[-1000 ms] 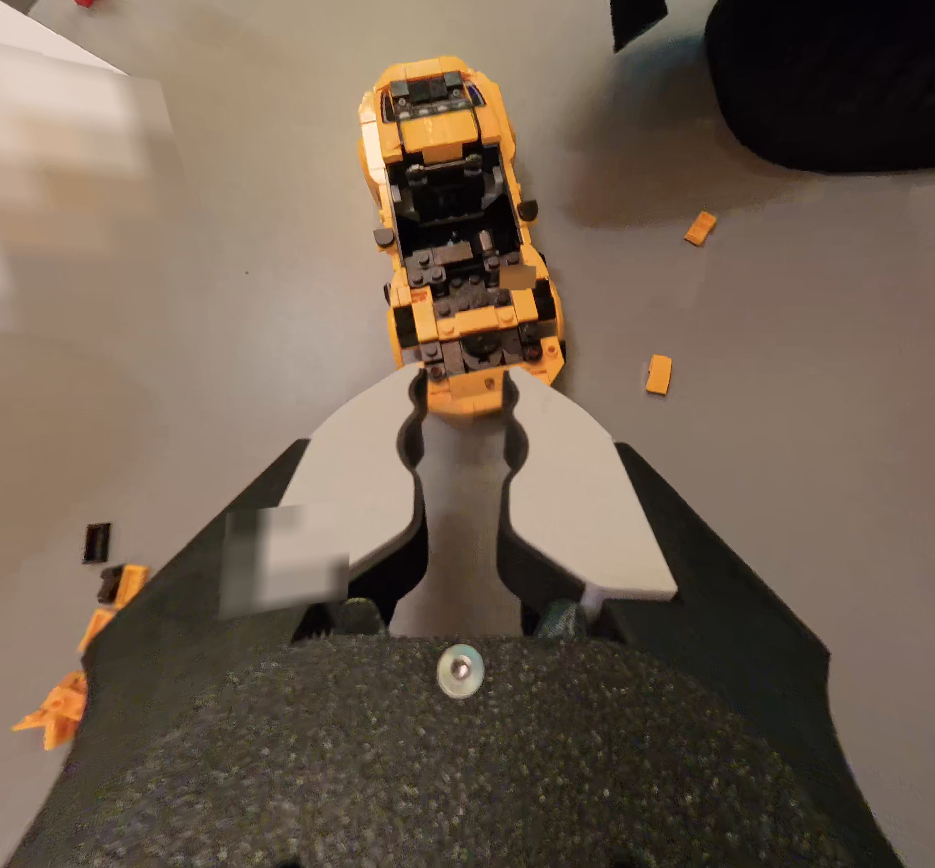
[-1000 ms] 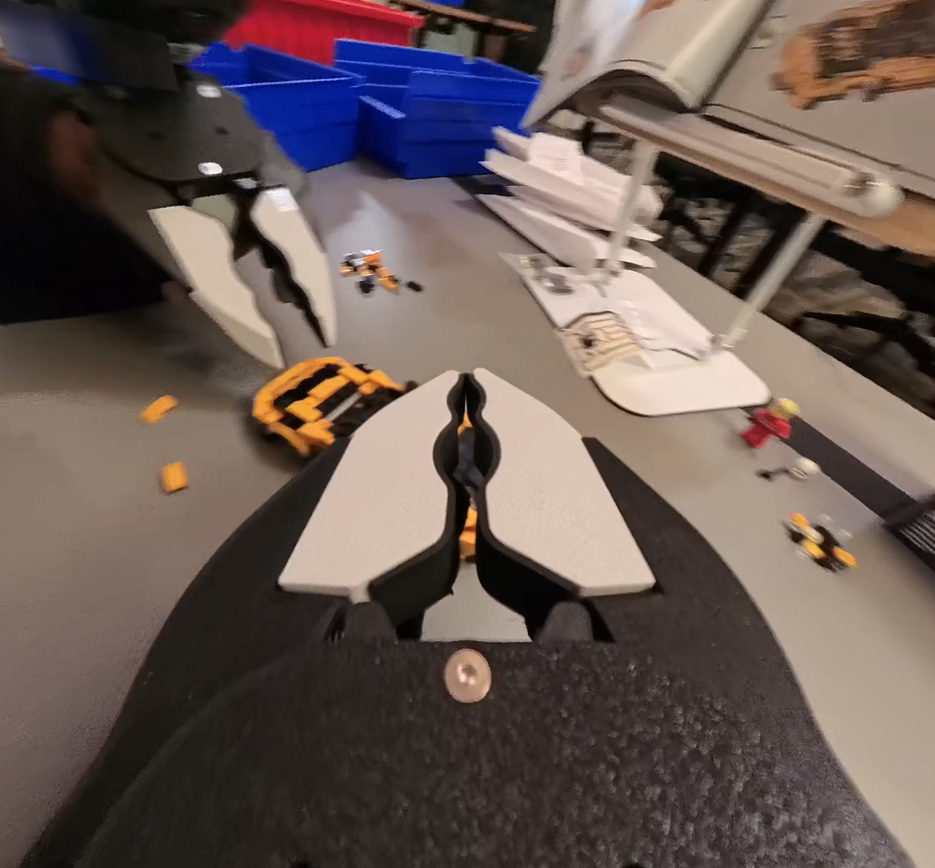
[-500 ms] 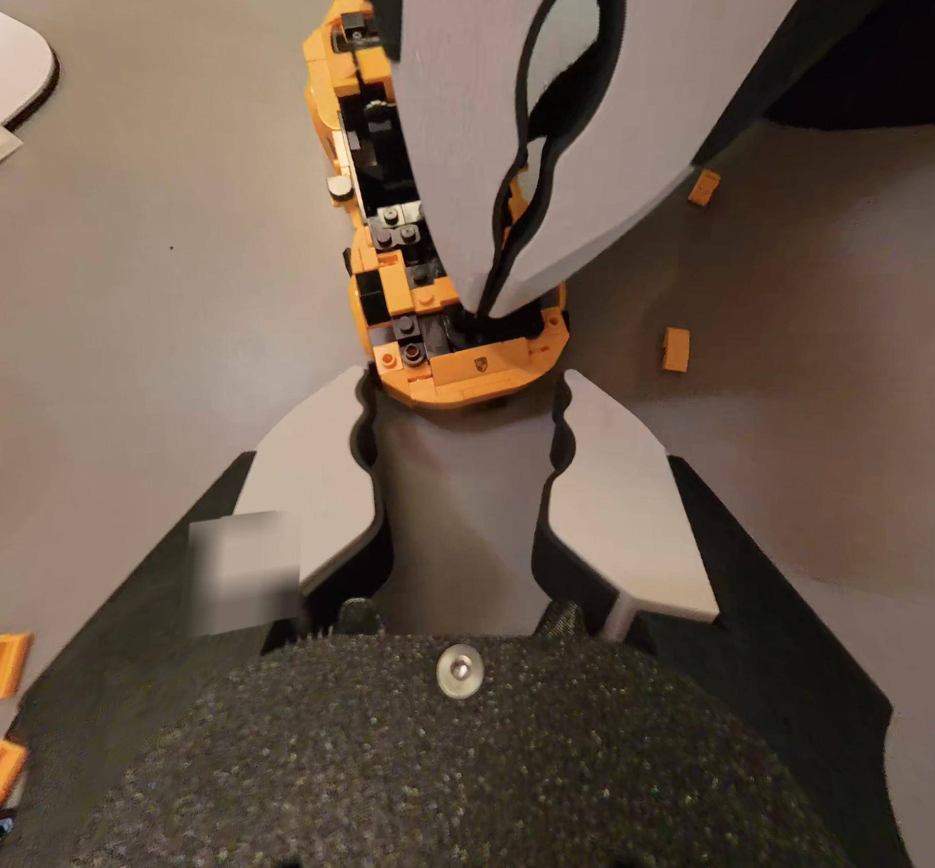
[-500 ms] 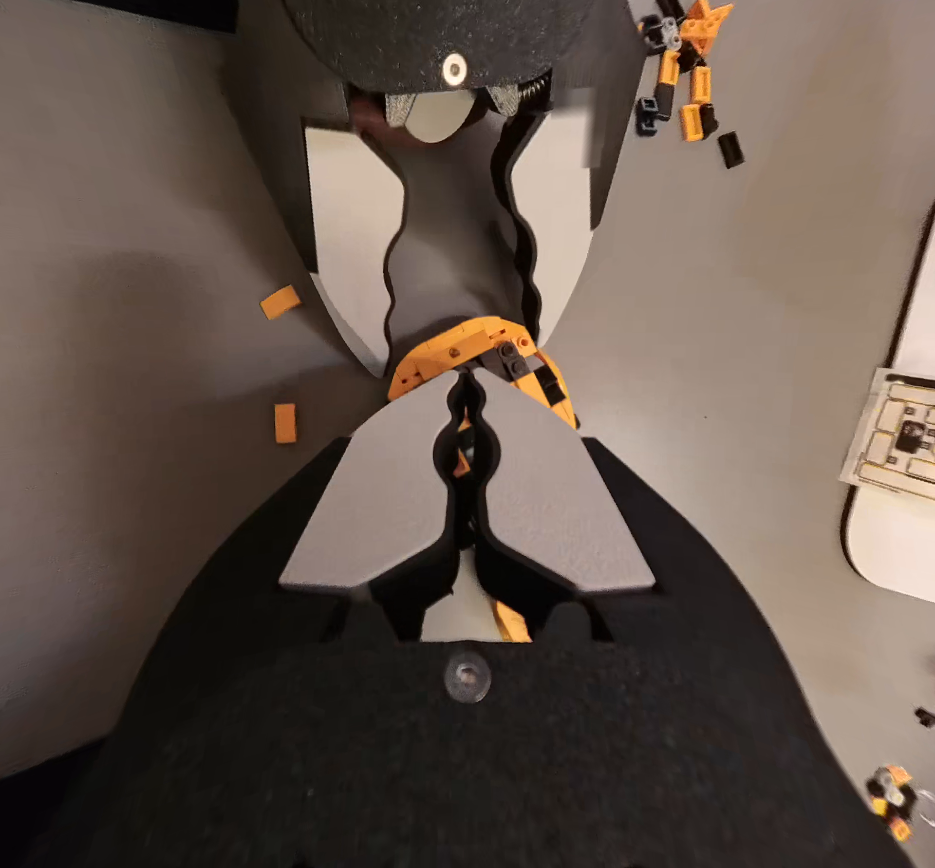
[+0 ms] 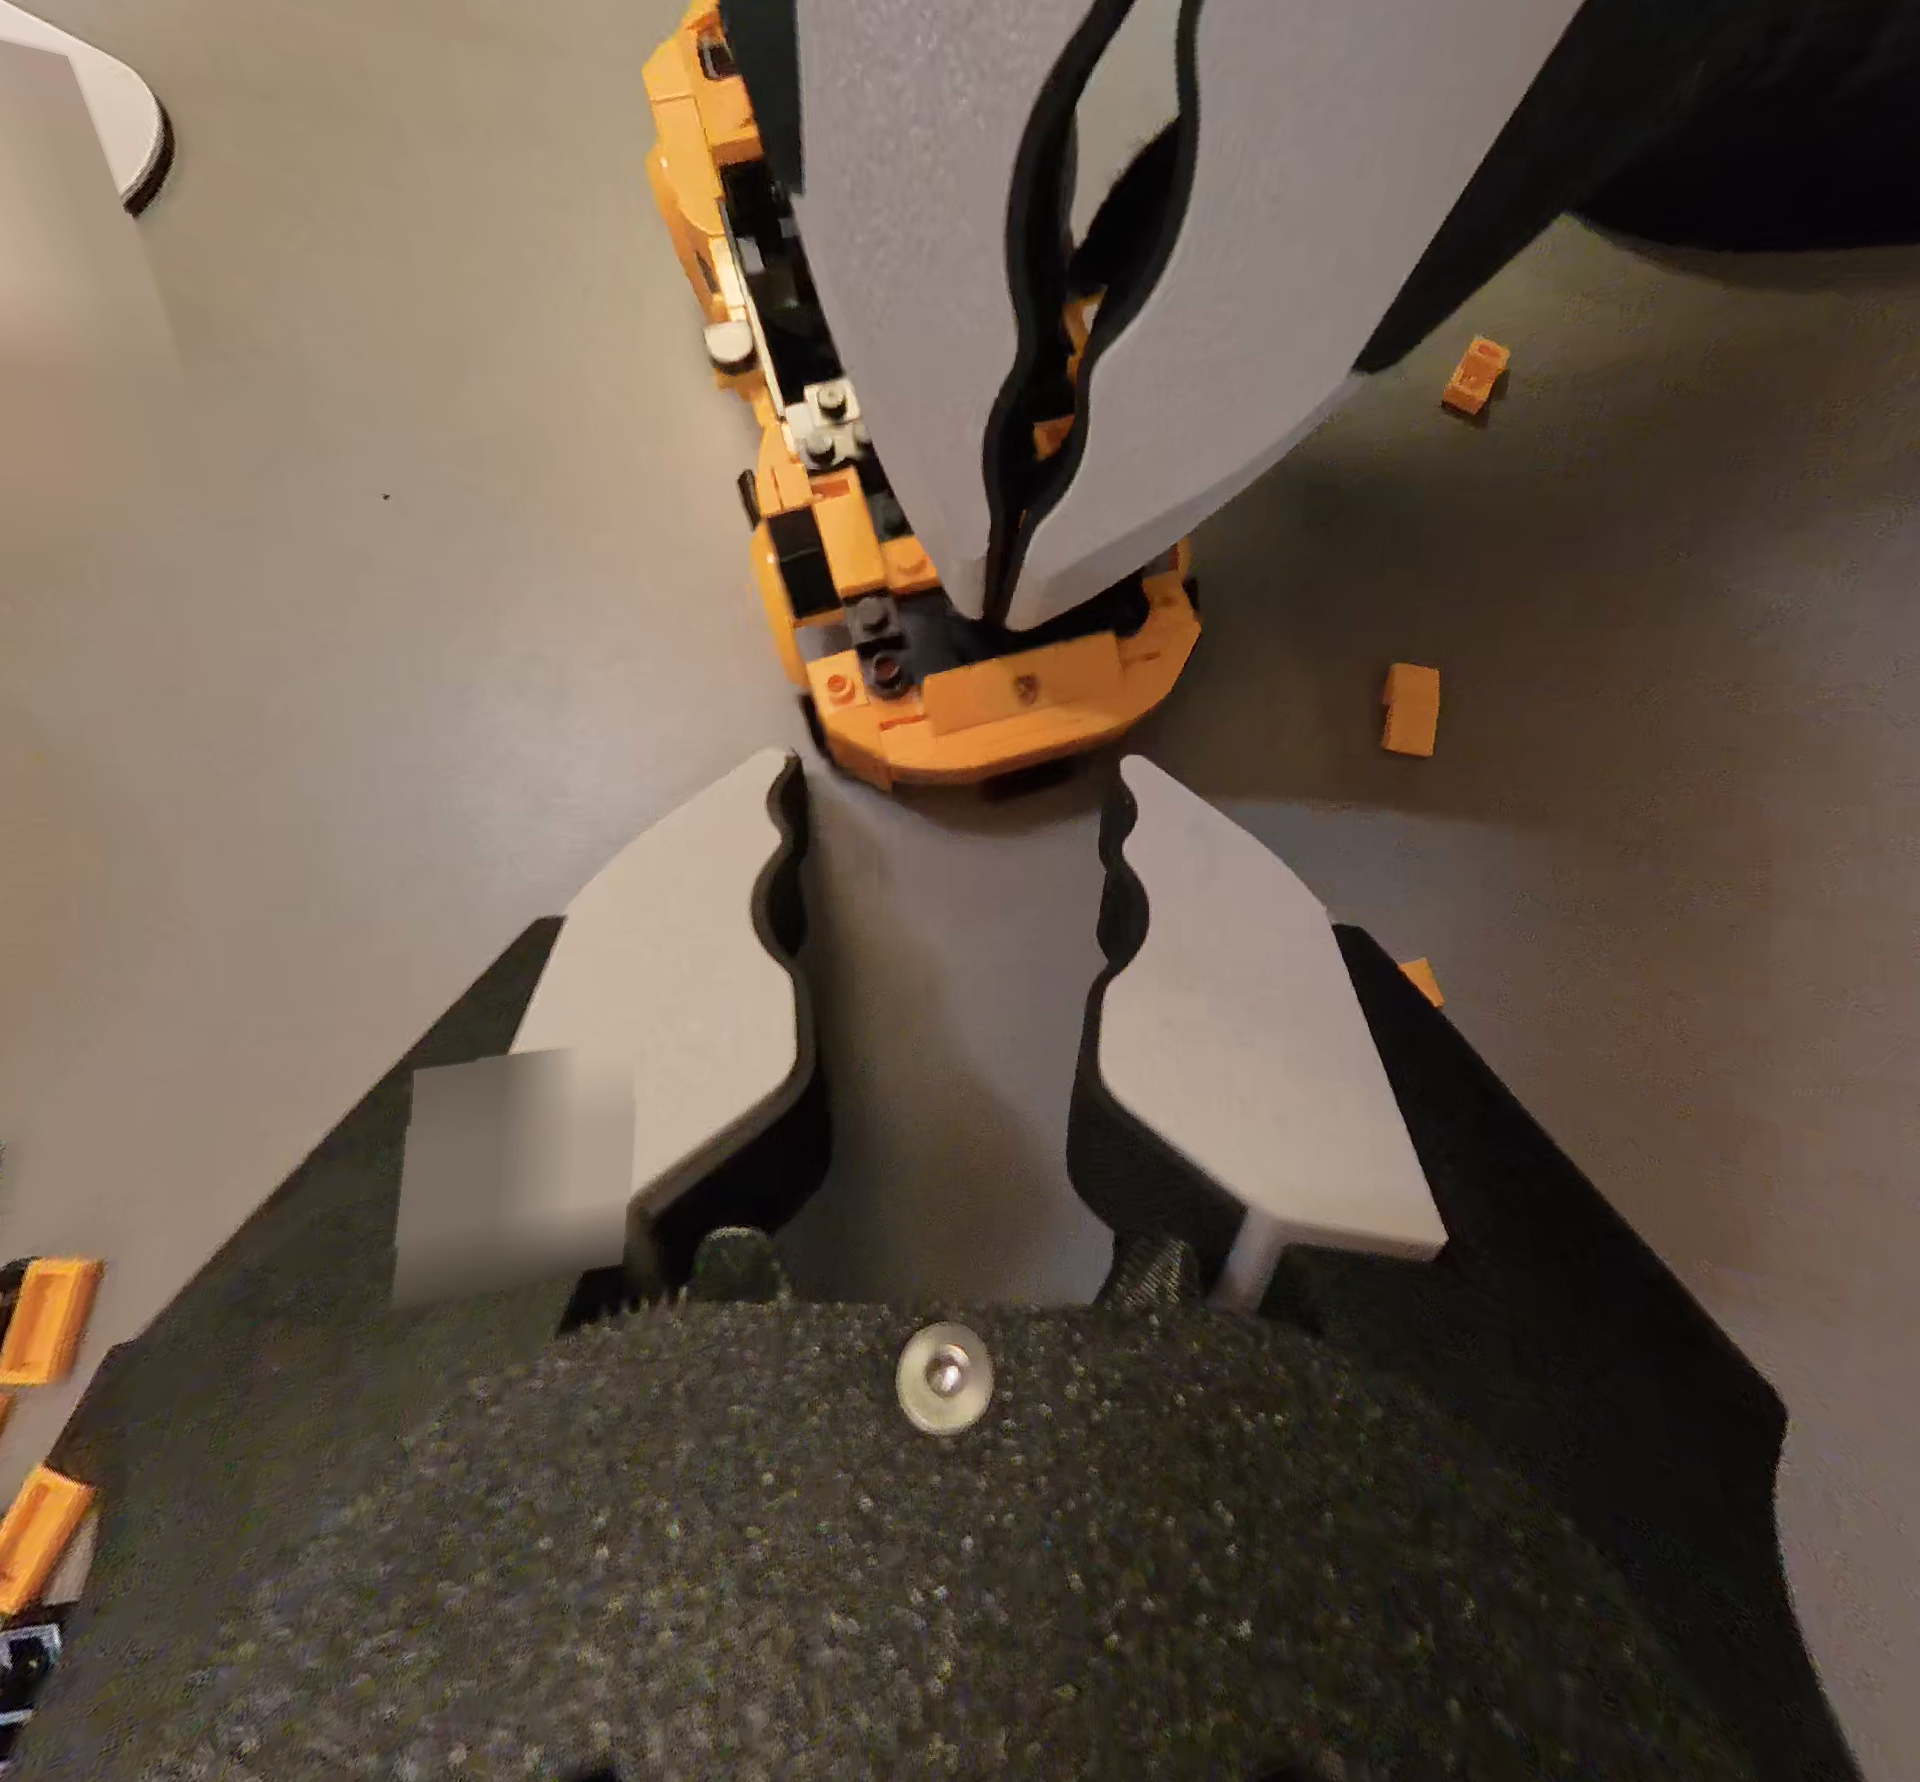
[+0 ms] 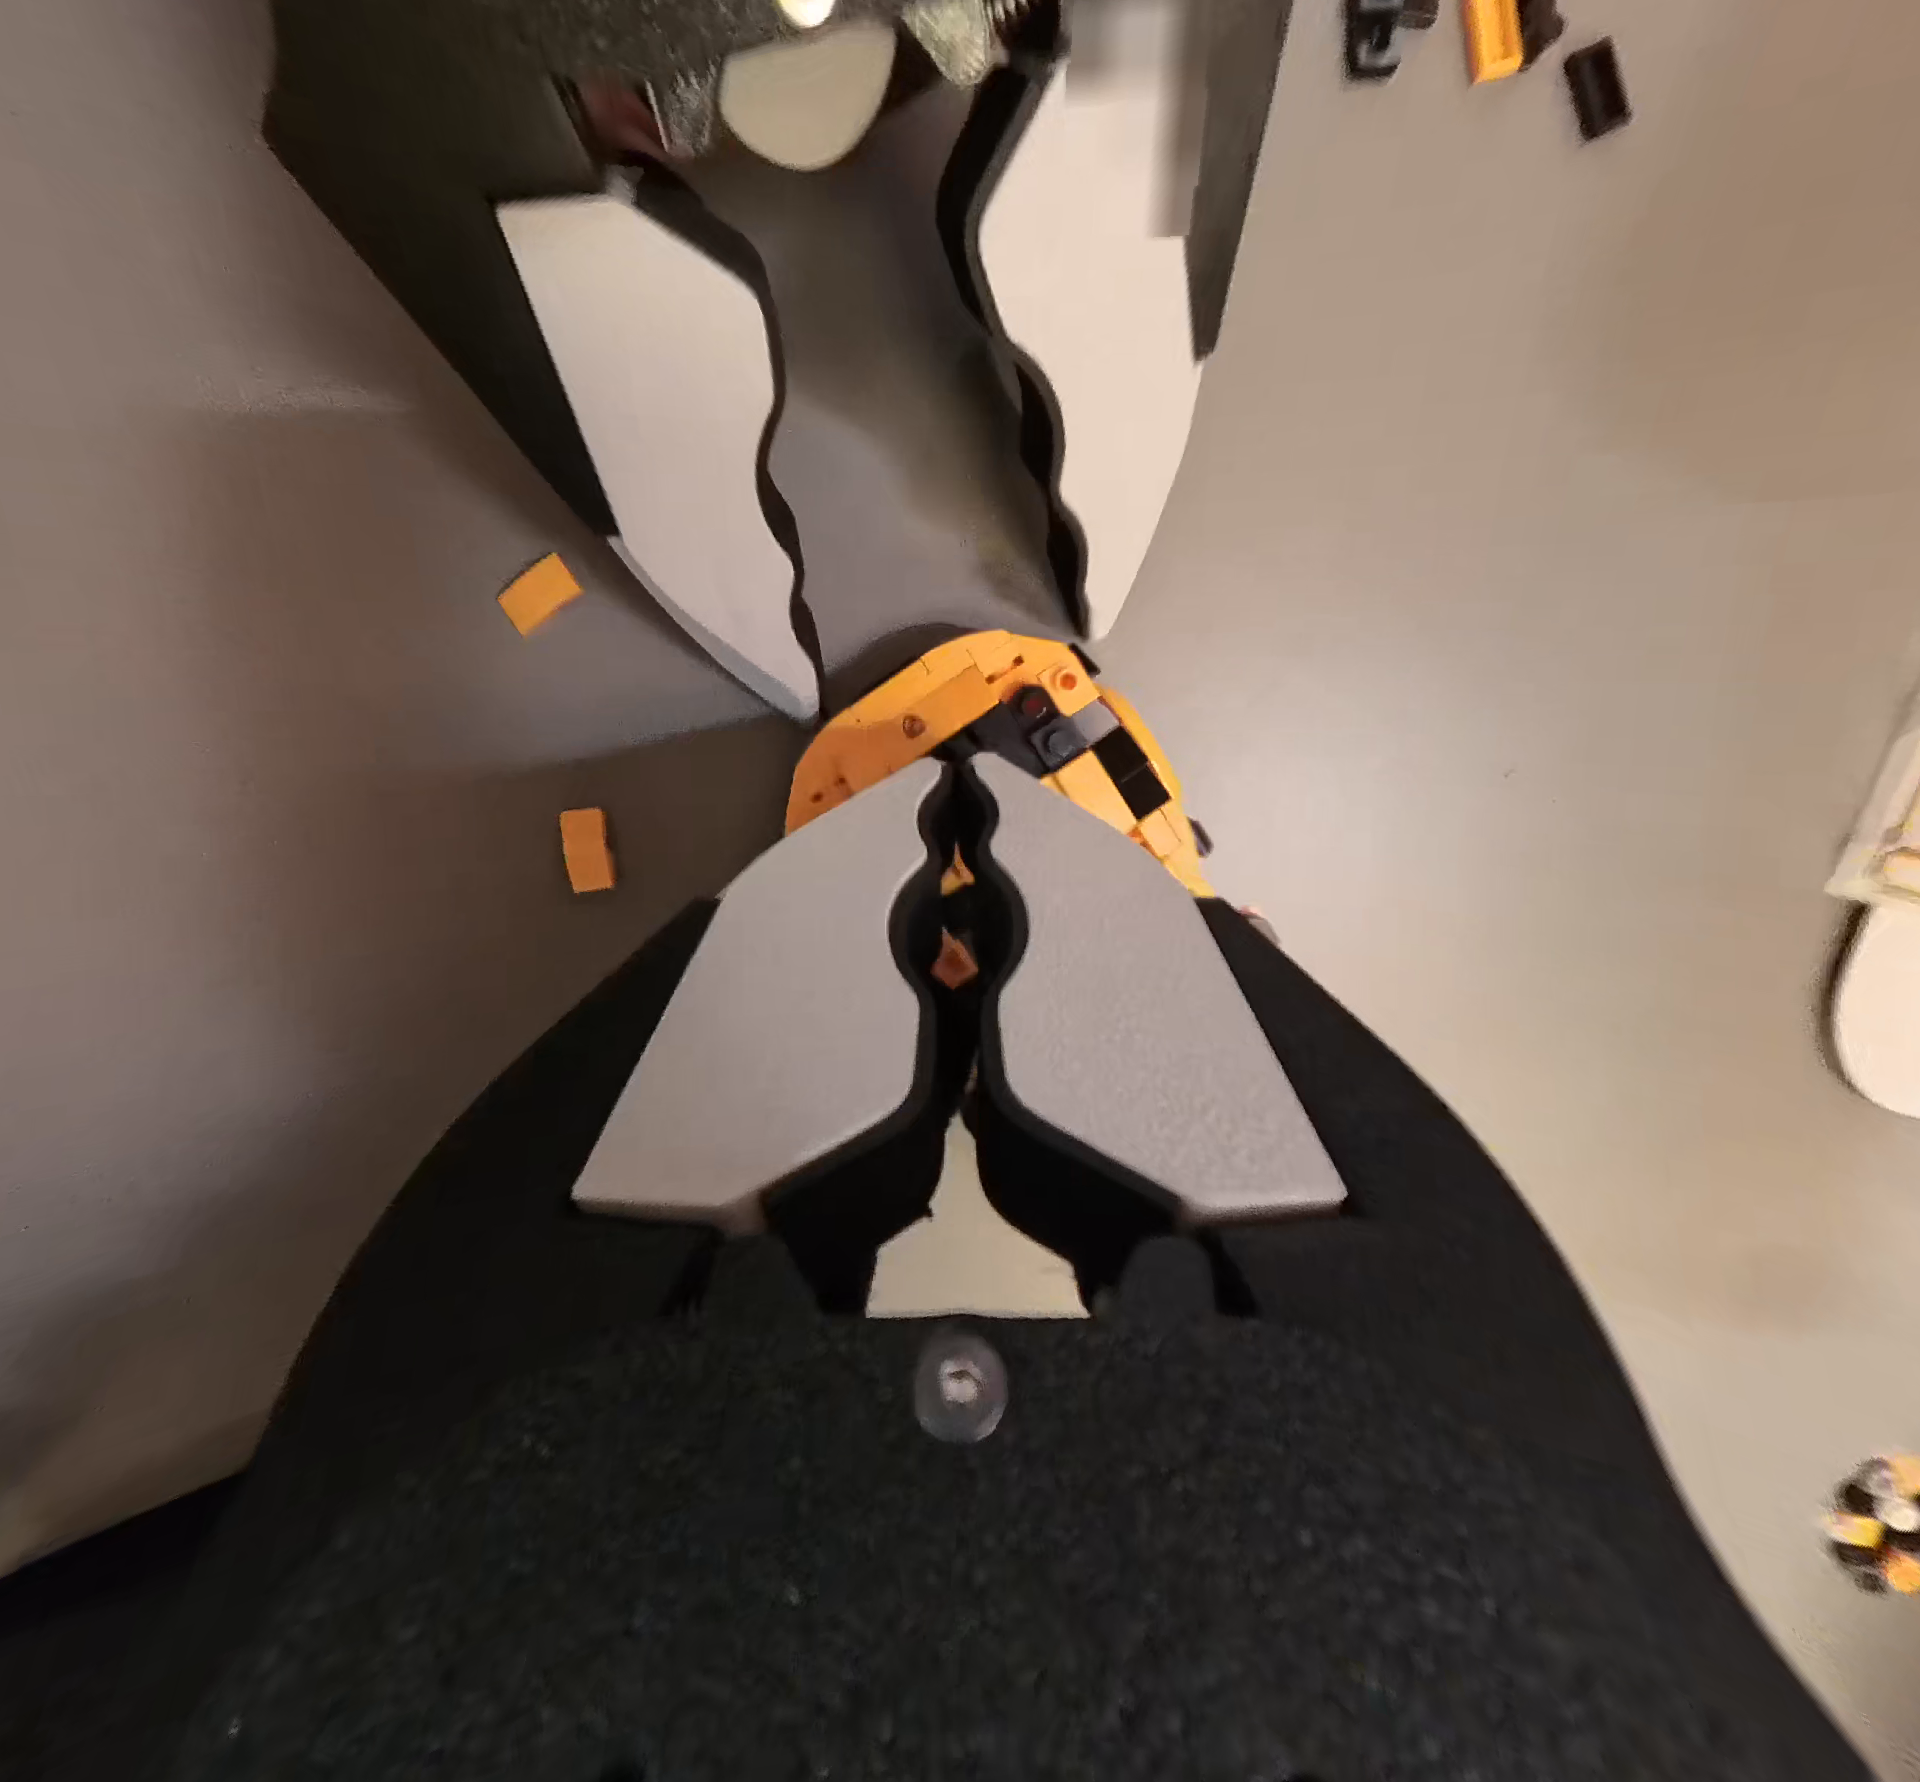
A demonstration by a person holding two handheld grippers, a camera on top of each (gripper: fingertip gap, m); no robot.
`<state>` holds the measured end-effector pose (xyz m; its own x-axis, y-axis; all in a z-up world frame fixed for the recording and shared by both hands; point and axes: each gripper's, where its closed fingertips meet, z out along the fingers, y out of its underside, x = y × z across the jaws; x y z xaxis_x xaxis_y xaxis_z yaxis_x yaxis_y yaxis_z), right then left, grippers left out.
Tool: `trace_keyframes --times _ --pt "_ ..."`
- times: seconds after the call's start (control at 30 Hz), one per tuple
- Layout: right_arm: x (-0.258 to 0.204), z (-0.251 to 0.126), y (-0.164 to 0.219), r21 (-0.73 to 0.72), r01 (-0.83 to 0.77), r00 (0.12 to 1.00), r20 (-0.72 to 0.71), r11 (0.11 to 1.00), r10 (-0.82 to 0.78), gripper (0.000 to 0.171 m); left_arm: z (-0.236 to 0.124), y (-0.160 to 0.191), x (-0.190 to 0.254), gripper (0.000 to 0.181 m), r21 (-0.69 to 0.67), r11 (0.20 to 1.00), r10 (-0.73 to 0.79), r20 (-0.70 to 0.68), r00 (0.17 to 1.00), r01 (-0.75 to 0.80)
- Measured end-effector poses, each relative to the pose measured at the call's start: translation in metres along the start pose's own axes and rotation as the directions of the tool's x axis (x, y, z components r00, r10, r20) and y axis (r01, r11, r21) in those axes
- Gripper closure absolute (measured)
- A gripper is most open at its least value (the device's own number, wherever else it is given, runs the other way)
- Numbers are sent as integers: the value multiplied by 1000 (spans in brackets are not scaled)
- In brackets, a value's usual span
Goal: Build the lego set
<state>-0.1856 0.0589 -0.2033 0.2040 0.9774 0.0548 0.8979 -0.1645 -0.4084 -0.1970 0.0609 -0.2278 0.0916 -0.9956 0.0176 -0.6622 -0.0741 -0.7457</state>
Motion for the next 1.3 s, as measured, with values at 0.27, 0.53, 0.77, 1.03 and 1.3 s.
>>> trace_keyframes --times 0.27,0.53,0.77,1.03,1.3 --pt "5 -3 5 97 -121 993 15 988 120 171 0 0 1 129 1 1000 3 -3 1000 -3" --pt "9 -19 3 130 -118 993 4 984 119 171 0 -1 2 126 2 1000 8 -9 1000 -8" --pt "0 -11 10 28 -36 998 -59 999 38 171 3 -24 2 108 100 994 42 -65 997 -35" --pt "6 -8 13 -10 -22 997 -69 1000 21 171 18 -38 9 90 105 989 120 -143 982 -105" --pt "9 -9 14 11 -16 1000 -24 1000 16 171 24 -38 4 99 86 990 124 -126 984 -114"
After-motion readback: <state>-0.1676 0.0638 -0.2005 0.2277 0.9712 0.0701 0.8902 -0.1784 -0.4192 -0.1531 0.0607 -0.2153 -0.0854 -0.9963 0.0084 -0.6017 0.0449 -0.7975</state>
